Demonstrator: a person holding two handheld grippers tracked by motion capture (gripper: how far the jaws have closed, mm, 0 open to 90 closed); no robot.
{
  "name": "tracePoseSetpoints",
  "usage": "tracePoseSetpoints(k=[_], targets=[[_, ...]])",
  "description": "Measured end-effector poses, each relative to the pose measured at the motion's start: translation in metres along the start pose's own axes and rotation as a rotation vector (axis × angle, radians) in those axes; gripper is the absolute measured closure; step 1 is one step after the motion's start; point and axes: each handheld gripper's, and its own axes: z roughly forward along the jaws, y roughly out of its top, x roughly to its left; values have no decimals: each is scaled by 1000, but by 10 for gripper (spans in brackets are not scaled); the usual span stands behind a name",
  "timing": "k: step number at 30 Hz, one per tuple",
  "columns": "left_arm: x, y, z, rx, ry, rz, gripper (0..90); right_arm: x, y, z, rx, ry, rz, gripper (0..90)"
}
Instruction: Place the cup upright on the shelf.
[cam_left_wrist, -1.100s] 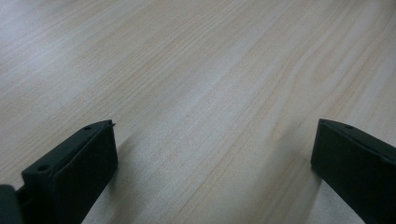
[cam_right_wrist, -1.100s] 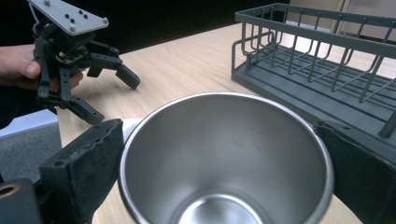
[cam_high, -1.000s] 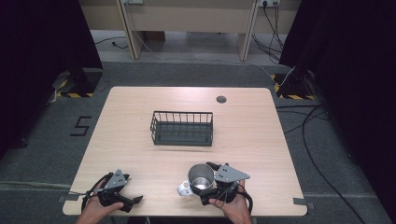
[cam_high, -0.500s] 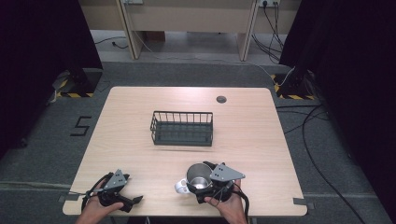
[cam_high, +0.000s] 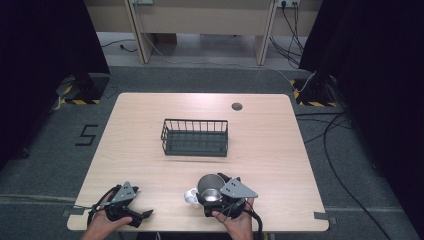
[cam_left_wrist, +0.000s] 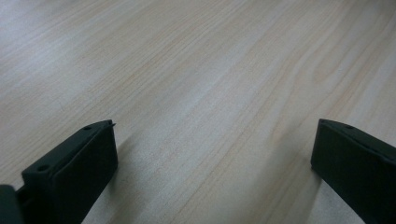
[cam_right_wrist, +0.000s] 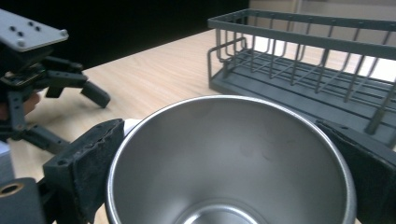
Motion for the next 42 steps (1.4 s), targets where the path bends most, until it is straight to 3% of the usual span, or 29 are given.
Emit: tracePoseSetpoints(k=[3, 5, 7, 12, 23, 32, 37, 42], targets=[[0, 0, 0, 0, 1, 0, 0, 4, 0, 0, -15, -23, 12, 48], [0, 0, 0, 0, 0, 0, 0, 3, 1, 0, -8, -12, 0, 49], [0, 0, 0, 0, 1, 0, 0, 1, 2, 0, -10, 13, -19, 48], [0, 0, 0, 0, 1, 0, 0, -14, 2, 0, -14, 130, -53, 48], [0, 0, 0, 0, 0, 0, 0, -19, 12, 1, 9, 185, -112, 49], [0, 0, 0, 0, 0, 0, 0, -35, 14, 4, 13, 324, -105, 47], [0, 0, 0, 0, 0, 0, 0, -37, 13, 4, 11, 343, -117, 48], [0, 0, 0, 0, 0, 0, 0, -36, 15, 0, 9, 322, -122, 53]])
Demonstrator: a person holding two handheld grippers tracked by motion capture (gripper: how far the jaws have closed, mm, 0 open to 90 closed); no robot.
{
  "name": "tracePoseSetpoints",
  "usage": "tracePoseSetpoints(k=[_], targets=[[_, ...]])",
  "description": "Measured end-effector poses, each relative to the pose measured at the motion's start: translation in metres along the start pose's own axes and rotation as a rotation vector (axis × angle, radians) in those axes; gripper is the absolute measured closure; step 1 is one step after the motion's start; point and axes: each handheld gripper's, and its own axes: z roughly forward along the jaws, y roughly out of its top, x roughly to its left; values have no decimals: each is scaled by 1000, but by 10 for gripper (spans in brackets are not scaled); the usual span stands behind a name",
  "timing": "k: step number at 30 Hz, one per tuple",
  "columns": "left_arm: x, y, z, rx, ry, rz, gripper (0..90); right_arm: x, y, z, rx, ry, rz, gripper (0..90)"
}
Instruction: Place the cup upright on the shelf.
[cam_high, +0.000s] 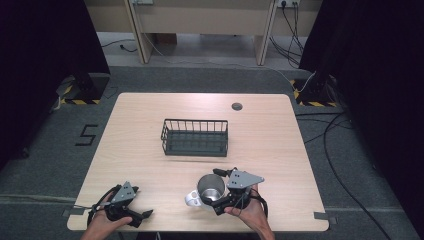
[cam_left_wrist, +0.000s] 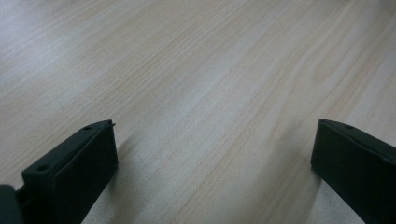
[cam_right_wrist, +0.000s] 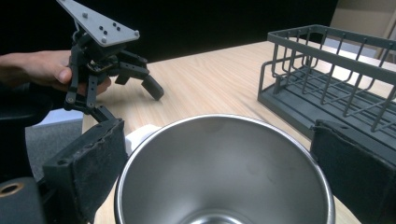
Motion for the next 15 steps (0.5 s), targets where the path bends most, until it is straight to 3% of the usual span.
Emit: tracePoseSetpoints(k=[7, 15], targets=[[0, 0, 0, 0, 0, 0, 0, -1, -2, -3, -8, 5, 10, 52], [0, 0, 0, 0, 0, 0, 0, 14, -8, -18, 16, -66, 1, 4]])
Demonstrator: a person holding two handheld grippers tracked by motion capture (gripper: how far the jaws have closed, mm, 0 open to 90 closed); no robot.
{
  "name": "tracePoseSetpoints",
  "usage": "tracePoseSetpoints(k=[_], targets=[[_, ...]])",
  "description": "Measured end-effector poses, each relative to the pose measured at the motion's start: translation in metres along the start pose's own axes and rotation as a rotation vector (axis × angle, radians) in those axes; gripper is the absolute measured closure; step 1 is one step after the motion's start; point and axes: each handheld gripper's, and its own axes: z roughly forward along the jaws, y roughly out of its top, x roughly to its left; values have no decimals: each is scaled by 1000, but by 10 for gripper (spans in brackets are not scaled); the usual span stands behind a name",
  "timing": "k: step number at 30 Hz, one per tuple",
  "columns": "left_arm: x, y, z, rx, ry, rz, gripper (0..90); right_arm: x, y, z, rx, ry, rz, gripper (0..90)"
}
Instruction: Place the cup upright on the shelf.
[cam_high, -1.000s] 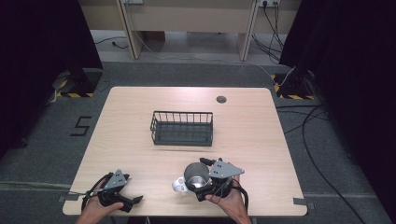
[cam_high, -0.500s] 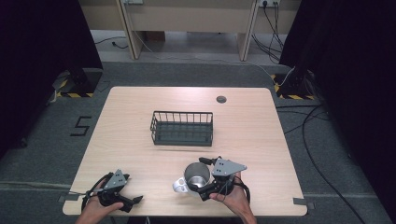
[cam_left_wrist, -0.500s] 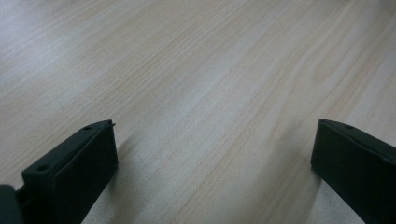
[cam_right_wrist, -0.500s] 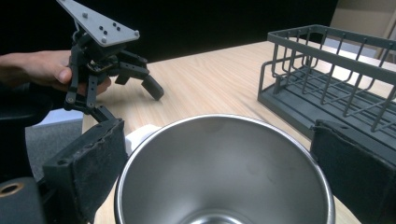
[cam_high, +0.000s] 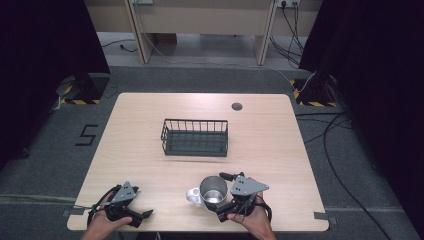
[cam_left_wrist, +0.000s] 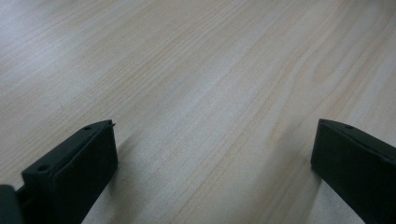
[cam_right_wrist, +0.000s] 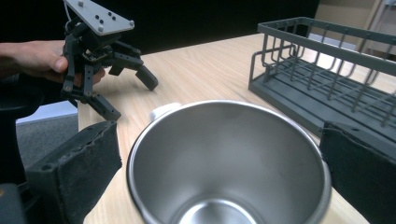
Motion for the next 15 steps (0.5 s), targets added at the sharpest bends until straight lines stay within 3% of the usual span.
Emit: tracePoseSetpoints(k=[4, 10, 15], targets=[[0, 0, 0, 0, 0, 0, 0, 2, -3, -3, -4, -11, 9, 14], [0, 0, 0, 0, 0, 1, 0, 2, 0, 12, 30, -33, -12, 44], [0, 0, 0, 0, 0, 0, 0, 3, -1, 14, 28, -37, -15, 48]])
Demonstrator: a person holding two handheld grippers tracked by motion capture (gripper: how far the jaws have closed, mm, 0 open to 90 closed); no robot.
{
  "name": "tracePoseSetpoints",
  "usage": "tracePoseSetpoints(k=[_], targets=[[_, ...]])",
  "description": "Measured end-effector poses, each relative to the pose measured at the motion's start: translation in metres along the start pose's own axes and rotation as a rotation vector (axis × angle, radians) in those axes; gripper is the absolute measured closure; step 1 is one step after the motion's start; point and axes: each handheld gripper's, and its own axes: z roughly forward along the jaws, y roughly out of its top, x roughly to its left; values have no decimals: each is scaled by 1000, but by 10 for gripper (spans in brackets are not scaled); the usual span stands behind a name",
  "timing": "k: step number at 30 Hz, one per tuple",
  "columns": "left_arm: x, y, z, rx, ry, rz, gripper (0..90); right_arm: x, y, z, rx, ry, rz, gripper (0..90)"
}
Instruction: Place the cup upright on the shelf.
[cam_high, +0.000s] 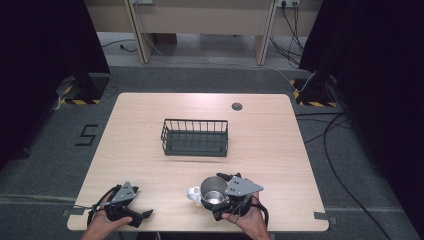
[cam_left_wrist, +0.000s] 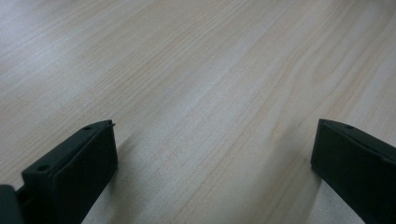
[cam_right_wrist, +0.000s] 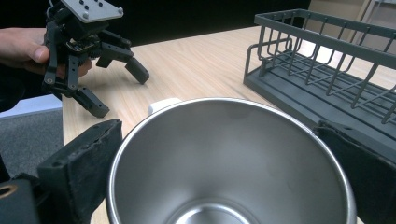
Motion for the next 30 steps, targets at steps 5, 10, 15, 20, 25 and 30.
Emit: tracePoseSetpoints(k=[5, 10, 15, 20, 25, 30], targets=[[0, 0, 0, 0, 0, 0, 0, 0, -1, 0, -12, -4, 8, 59], [0, 0, 0, 0, -1, 0, 0, 1, -1, 1, -22, -23, 12, 62], [0, 0, 0, -1, 0, -1, 0, -3, 5, 0, -36, -40, 26, 63], [0, 0, 0, 0, 0, -1, 0, -10, 20, 0, -58, -57, 28, 64], [0, 0, 0, -1, 0, 0, 0, -18, 35, 3, -50, -70, 14, 64], [0, 0, 0, -1, 0, -1, 0, -27, 49, 8, -48, -69, 9, 64]])
